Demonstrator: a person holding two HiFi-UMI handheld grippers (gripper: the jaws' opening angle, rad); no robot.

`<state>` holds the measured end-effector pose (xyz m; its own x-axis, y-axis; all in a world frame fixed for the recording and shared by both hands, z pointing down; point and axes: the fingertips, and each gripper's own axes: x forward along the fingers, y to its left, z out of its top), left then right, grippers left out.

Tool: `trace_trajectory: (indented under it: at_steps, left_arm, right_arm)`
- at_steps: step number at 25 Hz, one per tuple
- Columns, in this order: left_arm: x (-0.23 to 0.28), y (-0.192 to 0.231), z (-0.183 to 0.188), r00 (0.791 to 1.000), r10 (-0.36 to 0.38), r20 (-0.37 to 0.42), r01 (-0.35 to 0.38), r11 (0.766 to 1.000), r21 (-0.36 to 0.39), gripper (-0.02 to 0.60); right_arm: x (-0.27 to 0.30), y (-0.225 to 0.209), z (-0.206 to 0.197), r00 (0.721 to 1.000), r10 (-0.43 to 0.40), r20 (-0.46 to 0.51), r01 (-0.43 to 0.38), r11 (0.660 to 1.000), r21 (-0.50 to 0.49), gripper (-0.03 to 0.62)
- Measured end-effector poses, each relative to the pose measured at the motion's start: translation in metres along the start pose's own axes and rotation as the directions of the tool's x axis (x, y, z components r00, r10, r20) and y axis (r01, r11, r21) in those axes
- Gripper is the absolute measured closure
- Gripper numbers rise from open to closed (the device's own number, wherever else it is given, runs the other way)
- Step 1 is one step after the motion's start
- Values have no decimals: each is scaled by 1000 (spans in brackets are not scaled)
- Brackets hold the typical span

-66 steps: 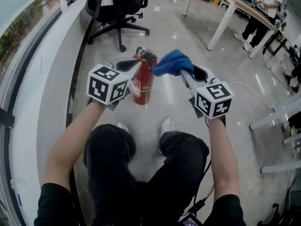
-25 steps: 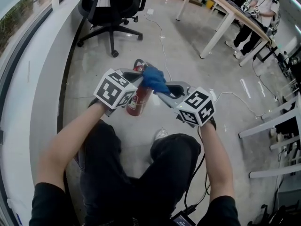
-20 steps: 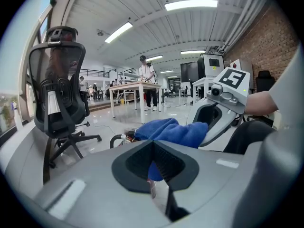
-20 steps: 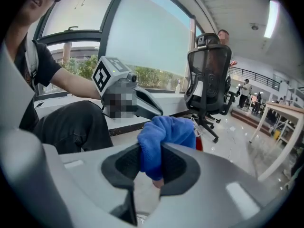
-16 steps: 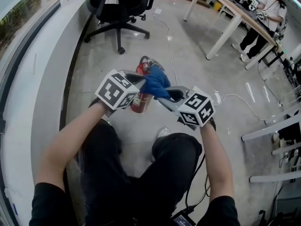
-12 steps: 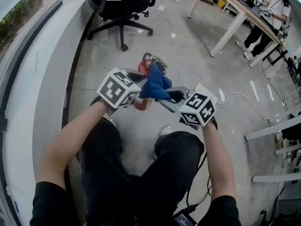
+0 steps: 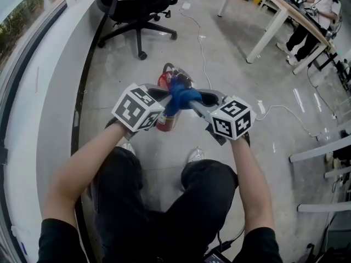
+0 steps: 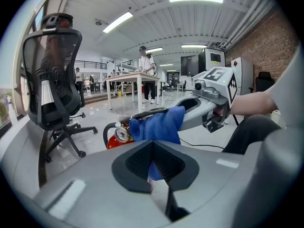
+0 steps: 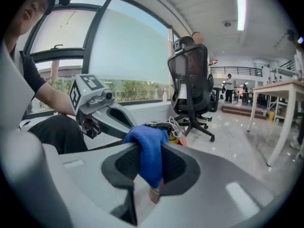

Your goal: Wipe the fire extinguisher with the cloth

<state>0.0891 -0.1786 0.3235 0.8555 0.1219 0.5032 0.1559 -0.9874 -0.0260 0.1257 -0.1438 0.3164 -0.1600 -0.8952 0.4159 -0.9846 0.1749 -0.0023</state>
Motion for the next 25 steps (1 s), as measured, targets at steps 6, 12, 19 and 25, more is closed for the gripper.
trace_trajectory:
  at_steps: [6,12,19,25]
  left_arm:
    - [8,12,-2,1000,-3,-15,3,1000,-6,574]
    - [6,7,0,999,-15,-36,16,1000,22,574]
    - [2,-15,-3,998,-43,-44,44,998,34,574]
    - [-7,-25,-11,998,-40,-57,42,999,31,574]
  right_arm:
    - [12,-25,14,997,-29,73,26,999,48,507]
    - [3,-14,6,999,15,35,-16,999,34,513]
    - [-11,23,-30,991,80,-105,-82,996,-19,513]
    - [-19,50,-59,971,148,-188,-156,987,-28,513]
